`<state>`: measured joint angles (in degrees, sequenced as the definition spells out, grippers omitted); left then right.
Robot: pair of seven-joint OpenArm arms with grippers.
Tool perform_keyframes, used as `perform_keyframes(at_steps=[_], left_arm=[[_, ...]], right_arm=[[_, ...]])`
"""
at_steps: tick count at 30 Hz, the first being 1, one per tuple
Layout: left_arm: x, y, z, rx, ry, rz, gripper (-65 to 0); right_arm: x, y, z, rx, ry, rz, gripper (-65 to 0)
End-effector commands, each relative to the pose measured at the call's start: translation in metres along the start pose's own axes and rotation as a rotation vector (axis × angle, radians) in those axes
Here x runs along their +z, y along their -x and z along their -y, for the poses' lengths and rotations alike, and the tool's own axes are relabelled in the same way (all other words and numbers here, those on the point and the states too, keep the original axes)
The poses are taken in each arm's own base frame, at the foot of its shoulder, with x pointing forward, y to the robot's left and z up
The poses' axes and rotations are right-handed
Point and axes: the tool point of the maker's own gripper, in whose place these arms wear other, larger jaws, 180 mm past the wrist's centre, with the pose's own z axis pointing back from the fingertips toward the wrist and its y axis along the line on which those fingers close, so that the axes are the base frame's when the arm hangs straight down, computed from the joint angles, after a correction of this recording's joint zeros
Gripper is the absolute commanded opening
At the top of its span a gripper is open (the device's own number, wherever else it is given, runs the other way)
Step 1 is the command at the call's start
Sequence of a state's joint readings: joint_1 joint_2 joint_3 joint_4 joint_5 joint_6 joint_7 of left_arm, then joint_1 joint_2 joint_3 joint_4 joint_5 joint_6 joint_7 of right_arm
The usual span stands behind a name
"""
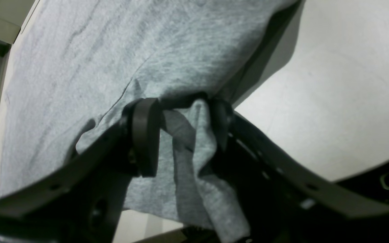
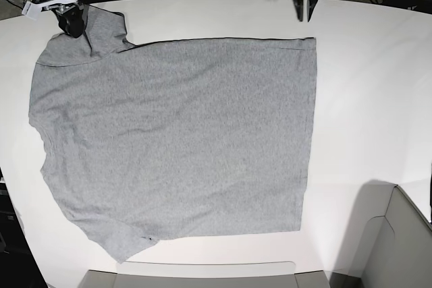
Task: Fold the T-shirt properly
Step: 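Lower both grippers to the shirt's shoulder corners and grasp them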
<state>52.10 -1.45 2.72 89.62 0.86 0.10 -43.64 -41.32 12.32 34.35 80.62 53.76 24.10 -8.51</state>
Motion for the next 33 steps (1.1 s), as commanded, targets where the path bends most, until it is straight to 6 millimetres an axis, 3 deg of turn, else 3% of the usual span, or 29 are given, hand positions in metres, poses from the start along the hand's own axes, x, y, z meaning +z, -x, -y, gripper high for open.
perform_keyframes(at_steps=[1, 8, 11, 13, 21, 27, 30, 33], left_arm=[[-0.004, -0.013, -0.003, 0.035, -0.026, 0.019, -50.8], [-0.036, -0.015, -0.029, 0.353, -0.085, -0.239, -41.9], [-0.039, 0.003, -0.033, 0.470, -0.047, -0.383, -40.9], [-0.051, 0.008, -0.034, 0.545, -0.030, -0.418, -41.0], [-0.064, 0.057, -0.068, 0.634, -0.120, -0.553, -41.0], [-0.058, 0.073, -0.058, 0.648, -0.081, -0.646, -40.8], [-0.073, 0.064, -0.042, 0.665, 0.023, -0.628, -40.8], [-0.077, 0.079, -0.039, 0.671, 0.033, -0.683, -40.8]], right_arm=[[0.006, 0.009, 0.005, 0.026, 0.016, -0.055, -40.3], [0.010, -0.006, 0.014, 0.040, 0.042, -0.022, -40.3], [0.011, -0.010, 0.017, 0.042, 0.048, -0.011, -40.3], [0.011, -0.010, 0.017, 0.044, 0.048, -0.011, -40.3], [0.010, -0.010, 0.017, 0.042, 0.050, -0.011, -40.3], [0.010, -0.010, 0.017, 0.042, 0.050, -0.011, -40.3], [0.010, -0.011, 0.016, 0.044, 0.045, -0.010, -40.3], [0.009, -0.009, 0.014, 0.044, 0.041, -0.013, -40.3]])
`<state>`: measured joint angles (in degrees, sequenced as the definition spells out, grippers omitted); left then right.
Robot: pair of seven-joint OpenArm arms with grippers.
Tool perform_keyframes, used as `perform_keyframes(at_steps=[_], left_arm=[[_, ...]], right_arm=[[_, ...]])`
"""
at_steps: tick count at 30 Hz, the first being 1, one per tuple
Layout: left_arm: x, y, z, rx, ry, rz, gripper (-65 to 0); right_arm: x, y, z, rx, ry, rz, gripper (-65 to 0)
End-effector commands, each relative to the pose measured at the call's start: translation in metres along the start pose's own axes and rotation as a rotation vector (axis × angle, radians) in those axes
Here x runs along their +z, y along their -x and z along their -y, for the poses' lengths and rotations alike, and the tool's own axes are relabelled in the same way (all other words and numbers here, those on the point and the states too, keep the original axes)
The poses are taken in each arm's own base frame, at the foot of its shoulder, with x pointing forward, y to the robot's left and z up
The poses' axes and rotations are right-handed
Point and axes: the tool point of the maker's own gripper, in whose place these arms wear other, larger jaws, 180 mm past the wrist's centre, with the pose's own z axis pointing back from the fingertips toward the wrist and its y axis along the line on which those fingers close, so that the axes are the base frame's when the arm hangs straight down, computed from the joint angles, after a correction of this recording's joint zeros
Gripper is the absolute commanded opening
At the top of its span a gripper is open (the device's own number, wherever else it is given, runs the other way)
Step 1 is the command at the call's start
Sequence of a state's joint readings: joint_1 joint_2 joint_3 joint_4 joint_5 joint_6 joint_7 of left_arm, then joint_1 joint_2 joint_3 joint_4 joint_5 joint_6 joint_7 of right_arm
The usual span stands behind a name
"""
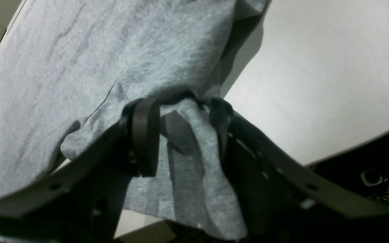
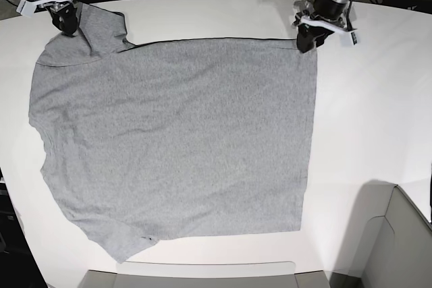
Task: Fold the T-shirt properly
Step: 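Lower both grippers to the shirt's shoulder corners and grasp them, then lift the shoulder edge with both grippers and pull it toward the hem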
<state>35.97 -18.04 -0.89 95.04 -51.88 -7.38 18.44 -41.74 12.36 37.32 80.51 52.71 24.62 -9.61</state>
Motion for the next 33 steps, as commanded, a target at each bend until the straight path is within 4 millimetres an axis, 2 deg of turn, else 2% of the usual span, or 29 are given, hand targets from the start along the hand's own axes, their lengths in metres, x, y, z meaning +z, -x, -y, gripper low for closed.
perform_keyframes(at_steps=[1, 4, 8, 9, 13, 20, 22, 24, 29, 33], left_arm=[[-0.002, 0.005, -0.007, 0.000, -0.021, -0.035, -40.9], [-0.011, 0.015, -0.012, 0.008, -0.022, -0.076, -41.0], [-0.013, 0.021, -0.007, 0.022, 0.005, -0.084, -43.5], [-0.013, 0.020, -0.007, 0.022, 0.005, -0.083, -46.3], [-0.012, 0.021, -0.008, 0.024, 0.000, -0.084, -65.0], [-0.011, 0.020, -0.007, 0.020, 0.001, -0.083, -65.0], [-0.010, 0.016, -0.003, 0.016, 0.010, -0.073, -65.0], [-0.002, 0.016, -0.003, 0.012, 0.010, -0.062, -65.0], [0.027, -0.011, -0.012, -0.006, -0.022, 0.015, -65.0], [0.035, -0.024, -0.021, -0.016, -0.049, 0.044, -65.0]], right_arm=[[0.002, 0.000, 0.003, 0.017, 0.011, -0.019, -40.3], [0.003, 0.001, 0.003, 0.016, 0.011, -0.024, -40.3], [0.003, 0.003, 0.003, 0.023, 0.011, -0.031, -41.9], [0.003, 0.004, 0.002, 0.033, 0.010, -0.038, -44.6], [0.000, 0.003, -0.010, 0.096, -0.012, -0.046, -63.5], [0.000, -0.004, -0.025, 0.131, -0.040, -0.029, -65.0], [0.001, -0.013, -0.031, 0.139, -0.049, 0.002, -65.0], [0.003, -0.021, -0.038, 0.140, -0.053, 0.040, -65.0], [0.013, -0.046, -0.055, 0.149, -0.069, 0.141, -65.0], [0.024, -0.055, -0.075, 0.169, -0.139, 0.198, -65.0]])
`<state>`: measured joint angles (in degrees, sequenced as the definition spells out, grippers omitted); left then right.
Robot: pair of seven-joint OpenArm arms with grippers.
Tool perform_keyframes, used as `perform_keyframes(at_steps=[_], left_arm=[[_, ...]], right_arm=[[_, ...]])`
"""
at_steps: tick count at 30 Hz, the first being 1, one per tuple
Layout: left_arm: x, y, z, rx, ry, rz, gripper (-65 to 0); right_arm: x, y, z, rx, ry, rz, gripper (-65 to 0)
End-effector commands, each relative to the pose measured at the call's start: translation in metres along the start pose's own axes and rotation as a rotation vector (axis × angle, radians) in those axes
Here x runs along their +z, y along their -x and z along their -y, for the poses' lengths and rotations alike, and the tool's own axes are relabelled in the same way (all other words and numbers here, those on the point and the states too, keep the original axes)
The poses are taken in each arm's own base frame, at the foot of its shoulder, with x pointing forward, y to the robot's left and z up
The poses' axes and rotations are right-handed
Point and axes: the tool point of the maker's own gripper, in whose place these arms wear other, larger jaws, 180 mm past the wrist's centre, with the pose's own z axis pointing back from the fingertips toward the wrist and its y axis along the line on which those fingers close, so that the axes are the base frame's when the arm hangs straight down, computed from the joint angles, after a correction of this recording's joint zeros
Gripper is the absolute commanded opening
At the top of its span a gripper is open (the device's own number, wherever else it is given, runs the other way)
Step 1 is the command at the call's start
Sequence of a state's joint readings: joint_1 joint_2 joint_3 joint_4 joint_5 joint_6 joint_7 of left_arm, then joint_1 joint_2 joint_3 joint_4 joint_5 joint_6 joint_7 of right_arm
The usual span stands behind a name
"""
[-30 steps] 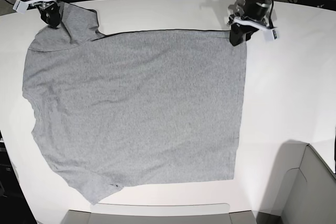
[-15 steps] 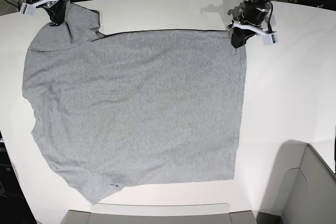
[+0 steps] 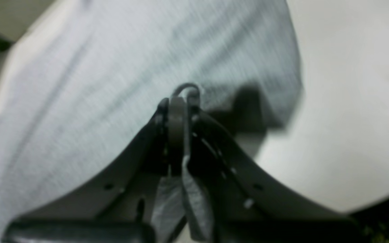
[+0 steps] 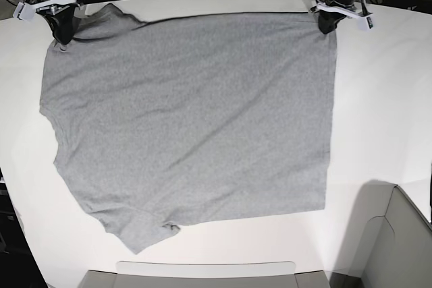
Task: Fold the T-shirt properly
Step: 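Lift the shoulder edge with both grippers and pull it toward the hem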
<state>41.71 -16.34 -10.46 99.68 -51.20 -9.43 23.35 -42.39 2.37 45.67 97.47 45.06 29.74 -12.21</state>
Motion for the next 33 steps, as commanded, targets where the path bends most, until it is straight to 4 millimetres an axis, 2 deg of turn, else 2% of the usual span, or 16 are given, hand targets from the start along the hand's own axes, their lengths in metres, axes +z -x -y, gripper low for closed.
perform_keyframes(at_steps=[1, 4, 6, 9, 14, 17, 19, 22, 29, 33], left_arm=[[0.002, -0.015, 0.004, -0.012, 0.019, 0.045, -65.0], [0.013, -0.018, -0.012, -0.015, -0.023, 0.053, -65.0], [0.024, -0.026, -0.013, -0.040, -0.013, 0.072, -65.0], [0.032, -0.034, -0.005, -0.073, 0.028, 0.094, -65.0], [0.031, -0.039, -0.001, -0.075, 0.037, 0.107, -65.0], [0.029, -0.051, 0.016, -0.062, 0.086, 0.133, -65.0], [0.027, -0.048, 0.021, -0.036, 0.108, 0.093, -65.0], [0.014, -0.063, 0.036, -0.032, 0.156, 0.090, -65.0], [0.003, -0.098, 0.022, 0.065, 0.069, 0.101, -65.0], [-0.006, -0.119, 0.037, 0.057, 0.107, 0.105, -65.0]], right_arm=[[0.005, -0.019, -0.009, 0.024, -0.035, 0.064, -65.0], [0.011, -0.031, -0.018, 0.045, -0.058, 0.110, -65.0], [0.016, -0.037, -0.019, 0.056, -0.053, 0.133, -65.0], [0.017, -0.043, -0.019, 0.067, -0.050, 0.148, -65.0], [0.013, -0.049, -0.020, 0.084, -0.061, 0.154, -65.0], [0.007, -0.057, -0.020, 0.106, -0.078, 0.166, -65.0], [0.001, -0.060, -0.021, 0.130, -0.088, 0.153, -65.0], [-0.016, -0.058, -0.022, 0.192, -0.100, 0.079, -65.0], [-0.051, -0.068, -0.012, 0.375, -0.018, -0.027, -65.0], [-0.067, -0.079, -0.012, 0.461, 0.026, -0.058, -65.0]])
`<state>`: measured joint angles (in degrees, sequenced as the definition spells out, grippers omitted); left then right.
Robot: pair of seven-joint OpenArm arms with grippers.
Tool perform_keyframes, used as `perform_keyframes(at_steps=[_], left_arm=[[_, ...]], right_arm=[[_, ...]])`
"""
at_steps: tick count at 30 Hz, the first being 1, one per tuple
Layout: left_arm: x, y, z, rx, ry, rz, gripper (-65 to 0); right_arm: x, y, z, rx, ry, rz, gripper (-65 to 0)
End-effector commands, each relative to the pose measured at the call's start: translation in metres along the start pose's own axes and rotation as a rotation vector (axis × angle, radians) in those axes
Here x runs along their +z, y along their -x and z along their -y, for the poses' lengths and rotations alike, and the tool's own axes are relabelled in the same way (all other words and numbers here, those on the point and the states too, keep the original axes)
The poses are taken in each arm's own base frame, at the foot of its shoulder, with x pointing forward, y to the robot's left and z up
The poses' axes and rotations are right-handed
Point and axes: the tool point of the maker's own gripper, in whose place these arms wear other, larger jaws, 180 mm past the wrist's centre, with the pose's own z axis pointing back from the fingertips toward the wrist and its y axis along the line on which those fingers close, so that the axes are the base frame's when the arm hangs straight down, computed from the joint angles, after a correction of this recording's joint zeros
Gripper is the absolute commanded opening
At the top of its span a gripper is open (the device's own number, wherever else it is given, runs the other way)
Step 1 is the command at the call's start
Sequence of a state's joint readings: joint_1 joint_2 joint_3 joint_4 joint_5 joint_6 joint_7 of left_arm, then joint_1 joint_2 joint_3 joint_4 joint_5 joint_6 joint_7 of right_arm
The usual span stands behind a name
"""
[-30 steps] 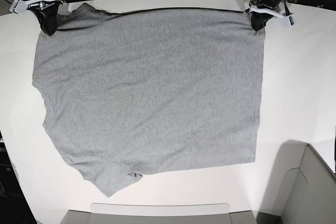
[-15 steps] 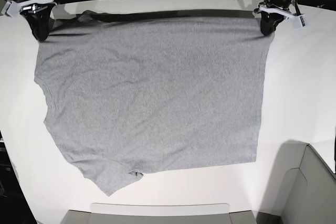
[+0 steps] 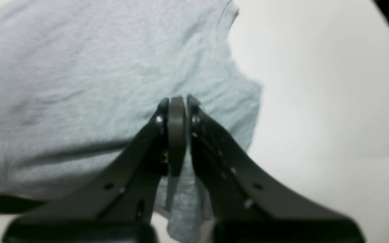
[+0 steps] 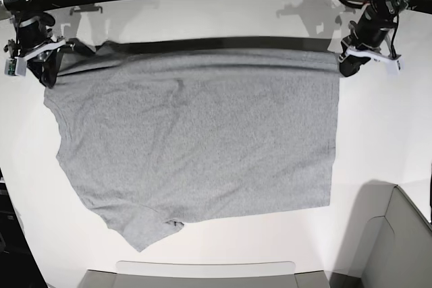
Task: Fold the T-shirt properly
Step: 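Lift the shoulder edge with both grippers and pull it toward the hem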
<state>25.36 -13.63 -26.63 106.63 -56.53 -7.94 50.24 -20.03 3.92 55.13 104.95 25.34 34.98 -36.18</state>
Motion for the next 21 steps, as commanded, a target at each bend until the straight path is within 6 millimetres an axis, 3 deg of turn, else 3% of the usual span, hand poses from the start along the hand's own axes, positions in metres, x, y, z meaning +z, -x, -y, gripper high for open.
perform_keyframes(at_steps=[1, 6, 14, 21], left_arm=[[0.000, -0.019, 0.010, -0.024, 0.028, 0.051, -65.0], [-0.019, -0.034, 0.010, 0.053, 0.016, 0.067, -65.0], [-0.052, -0.048, 0.013, 0.128, 0.046, 0.023, -65.0], [-0.069, -0.054, 0.010, 0.175, 0.051, 0.012, -65.0]], right_arm=[[-0.002, -0.019, 0.001, 0.036, 0.000, 0.048, -65.0], [-0.021, -0.034, 0.004, 0.091, 0.033, 0.035, -65.0], [-0.066, -0.037, -0.011, 0.155, -0.001, -0.030, -65.0], [-0.092, -0.042, -0.010, 0.182, 0.000, -0.060, -65.0]])
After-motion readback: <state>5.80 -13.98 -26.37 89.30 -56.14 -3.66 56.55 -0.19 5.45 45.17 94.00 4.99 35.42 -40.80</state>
